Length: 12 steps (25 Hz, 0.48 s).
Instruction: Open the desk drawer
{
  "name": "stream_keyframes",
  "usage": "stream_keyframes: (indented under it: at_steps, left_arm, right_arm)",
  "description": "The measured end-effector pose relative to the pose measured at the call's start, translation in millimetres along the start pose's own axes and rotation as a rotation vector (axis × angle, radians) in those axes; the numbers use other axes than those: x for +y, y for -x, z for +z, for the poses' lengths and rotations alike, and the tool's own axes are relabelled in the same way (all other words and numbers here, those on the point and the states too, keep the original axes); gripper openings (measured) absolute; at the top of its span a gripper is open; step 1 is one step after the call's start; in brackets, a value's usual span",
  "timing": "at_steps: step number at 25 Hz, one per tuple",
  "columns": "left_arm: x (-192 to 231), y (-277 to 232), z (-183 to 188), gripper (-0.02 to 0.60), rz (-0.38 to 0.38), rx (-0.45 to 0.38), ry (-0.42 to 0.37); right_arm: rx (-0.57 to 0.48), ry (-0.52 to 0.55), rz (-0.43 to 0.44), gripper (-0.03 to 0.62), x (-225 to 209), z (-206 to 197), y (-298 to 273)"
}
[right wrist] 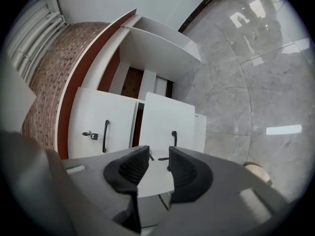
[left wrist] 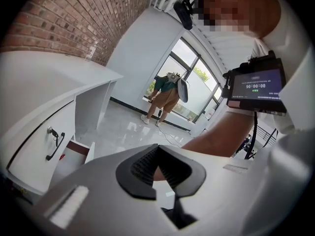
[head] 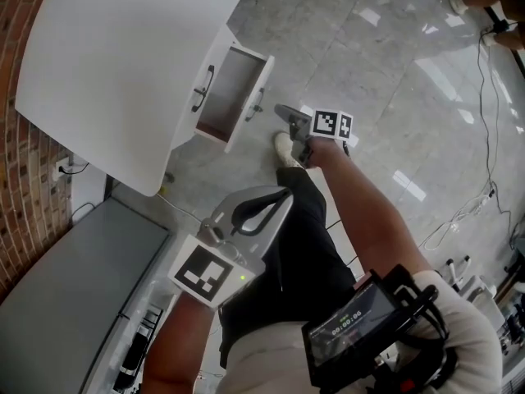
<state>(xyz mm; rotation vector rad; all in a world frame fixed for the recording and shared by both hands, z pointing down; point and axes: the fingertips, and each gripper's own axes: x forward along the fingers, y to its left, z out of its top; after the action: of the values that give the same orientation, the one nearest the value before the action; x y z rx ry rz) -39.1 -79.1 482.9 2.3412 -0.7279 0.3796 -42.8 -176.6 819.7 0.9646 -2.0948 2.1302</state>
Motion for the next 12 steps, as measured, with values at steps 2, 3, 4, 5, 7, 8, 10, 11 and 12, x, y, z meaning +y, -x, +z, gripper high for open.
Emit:
stream_keyframes:
  at_steps: [2,3,4,5,7,8,10,11,12]
  left_arm:
    - [-12.2,5.1,5.3,0.006,-0.005,-0.006,-0.012]
    - [-18.8,7.5,8.3,0.006,-0.008,-0.011,-0.016]
    - [-26.0,9.7,11.4,0.006,-0.011,-0.015,-0.019]
    - [-33.5,12.2,14.5,0.006,-0.014,-0.019,-0.020]
    - [-48.9,18.7,20.2,0.006,-0.018,-0.023,-0.024]
    - [-56.0,22.9,22.6,0.006,-0.020,-0.023,-0.027]
    - [-67.6,32.5,24.5,0.006,-0.019,-0.020,-0.034]
    - [-71.7,37.5,24.2,0.006,-0.016,-0.018,-0.036]
    - [-75.5,42.2,25.0,0.006,-0.013,-0.019,-0.036]
  right_arm:
    - [0.002,0.011,0.005,0.112,12.2,-2.7,10.9]
    - [0.004,0.019,0.010,0.113,19.2,-4.0,16.5]
    - [0.009,0.028,0.014,0.112,26.4,-5.3,22.4]
    - [0.015,0.039,0.015,0.113,33.3,-7.1,28.6]
    - [0.031,0.062,0.012,0.112,46.7,-12.5,41.6]
    - [0.037,0.072,0.009,0.112,53.3,-15.3,48.5]
    - [0.045,0.093,0.004,0.109,66.0,-20.8,62.4]
    - [0.049,0.103,0.005,0.095,72.5,-23.2,68.8]
    - [0.052,0.112,0.008,0.094,79.4,-25.3,74.9]
